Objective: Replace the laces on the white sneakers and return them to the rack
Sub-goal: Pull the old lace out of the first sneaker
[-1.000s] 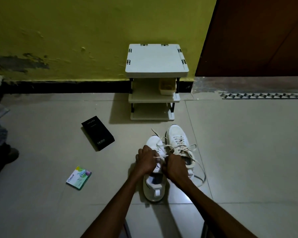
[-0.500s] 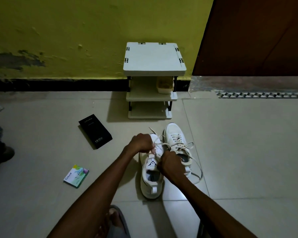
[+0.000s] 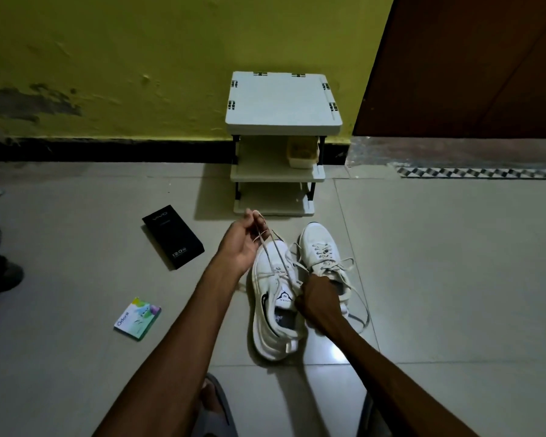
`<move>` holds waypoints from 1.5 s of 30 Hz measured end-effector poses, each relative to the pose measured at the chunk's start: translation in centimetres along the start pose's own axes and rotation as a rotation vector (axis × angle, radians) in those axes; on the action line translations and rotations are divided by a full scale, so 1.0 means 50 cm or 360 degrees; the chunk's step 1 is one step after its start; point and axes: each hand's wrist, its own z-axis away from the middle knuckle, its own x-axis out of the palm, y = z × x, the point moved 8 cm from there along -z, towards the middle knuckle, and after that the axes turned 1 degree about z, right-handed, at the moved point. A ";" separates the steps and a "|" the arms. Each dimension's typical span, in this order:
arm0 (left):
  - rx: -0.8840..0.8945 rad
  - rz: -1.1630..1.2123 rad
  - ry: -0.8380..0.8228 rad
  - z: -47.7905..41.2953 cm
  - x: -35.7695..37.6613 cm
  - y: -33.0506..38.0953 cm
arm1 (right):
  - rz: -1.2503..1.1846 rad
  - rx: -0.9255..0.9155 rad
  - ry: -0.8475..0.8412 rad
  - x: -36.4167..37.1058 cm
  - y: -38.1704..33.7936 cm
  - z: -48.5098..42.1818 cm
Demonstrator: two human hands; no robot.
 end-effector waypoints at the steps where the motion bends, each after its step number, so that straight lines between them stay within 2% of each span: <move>1: -0.0021 0.0106 -0.0025 0.002 -0.004 -0.006 | -0.0034 0.0016 0.0009 0.001 0.006 -0.003; 3: -0.0024 0.0047 -0.0134 0.004 0.002 -0.022 | -0.0038 0.0019 0.0000 0.006 0.010 -0.006; 4: -0.0021 -0.0160 -0.0190 0.007 0.011 -0.031 | -0.0032 0.0014 0.0001 0.007 0.009 -0.007; 5: -0.0002 -0.0554 -0.0241 0.009 0.019 -0.039 | -0.0046 0.0015 0.0004 0.007 0.009 -0.007; 8: 0.0257 -0.2345 -0.0368 0.002 0.028 -0.060 | -0.0083 0.0044 0.0022 0.008 0.013 -0.011; 9: 0.0309 -0.2810 -0.0434 -0.001 0.026 -0.074 | -0.0079 0.0048 0.0012 0.010 0.012 -0.011; 10: 0.0260 -0.3112 -0.0437 -0.002 0.013 -0.091 | -0.0087 0.0050 0.0008 0.010 0.011 -0.010; 12: 0.0140 -0.3364 -0.0331 0.001 -0.017 -0.119 | -0.0136 0.0056 0.0006 0.013 0.007 -0.008; 14: 0.0219 -0.3251 -0.0189 0.006 -0.025 -0.124 | -0.0125 0.0037 0.0019 0.014 0.002 -0.006; 15: 0.0296 -0.2986 -0.0068 0.010 -0.023 -0.109 | -0.0114 0.0033 0.0007 0.018 0.002 -0.008; 16: 0.0346 -0.2550 0.0100 0.013 -0.028 -0.085 | -0.0104 0.0017 -0.0017 0.024 0.000 -0.009; 18: 0.0364 -0.1274 0.0508 0.015 -0.066 -0.028 | -0.0071 -0.0023 -0.0070 0.033 -0.009 -0.011; 19: 0.0308 -0.0678 0.0616 0.016 -0.086 -0.011 | -0.0067 -0.0037 -0.0066 0.033 -0.015 -0.010; 20: 0.0227 -0.0218 0.0627 0.017 -0.096 0.000 | -0.0067 -0.0044 -0.0048 0.031 -0.019 -0.006; 22: 0.0161 0.0200 0.0485 0.018 -0.093 0.031 | -0.0038 -0.0007 -0.0026 0.028 -0.021 0.000; 23: 0.0179 0.0211 0.0421 0.018 -0.090 0.048 | -0.0022 0.0013 -0.0025 0.027 -0.021 0.002; 24: 0.0192 0.0058 0.0378 0.020 -0.086 0.062 | -0.0010 0.0015 -0.0016 0.025 -0.021 0.003; 25: 0.0184 -0.0273 0.0377 0.013 -0.089 0.067 | -0.0015 0.0006 -0.0011 0.024 -0.021 0.002; 29: 0.0081 -0.2396 0.0287 -0.023 -0.111 0.040 | -0.0022 -0.0007 -0.0057 0.029 -0.021 -0.007; 30: 0.0019 -0.2798 0.0278 -0.023 -0.116 0.027 | 0.0000 -0.0016 -0.0065 0.029 -0.024 -0.008; 32: -0.0091 -0.3208 0.0281 -0.012 -0.121 0.001 | 0.0075 -0.0056 -0.0028 0.028 -0.031 -0.012; 34: -0.0205 -0.3148 0.0212 0.001 -0.121 -0.036 | 0.0181 -0.0103 0.0032 0.025 -0.044 -0.015; 36: -0.0199 -0.3097 0.0150 0.021 -0.113 -0.073 | 0.0241 -0.0133 0.0073 0.025 -0.057 -0.020; 39: 0.0115 -0.3059 0.0235 0.036 -0.113 -0.090 | 0.0206 -0.0139 0.0055 0.026 -0.058 -0.026; 41: 0.0150 -0.2674 0.0374 0.037 -0.150 -0.079 | 0.0020 -0.0086 0.0026 0.024 -0.032 -0.029; 43: -0.0044 -0.2109 0.0486 0.039 -0.211 -0.074 | -0.0223 -0.0022 0.0002 0.017 -0.005 -0.028; 45: -0.0190 -0.1797 0.0532 0.045 -0.249 -0.079 | -0.0377 0.0000 -0.0044 0.014 0.006 -0.024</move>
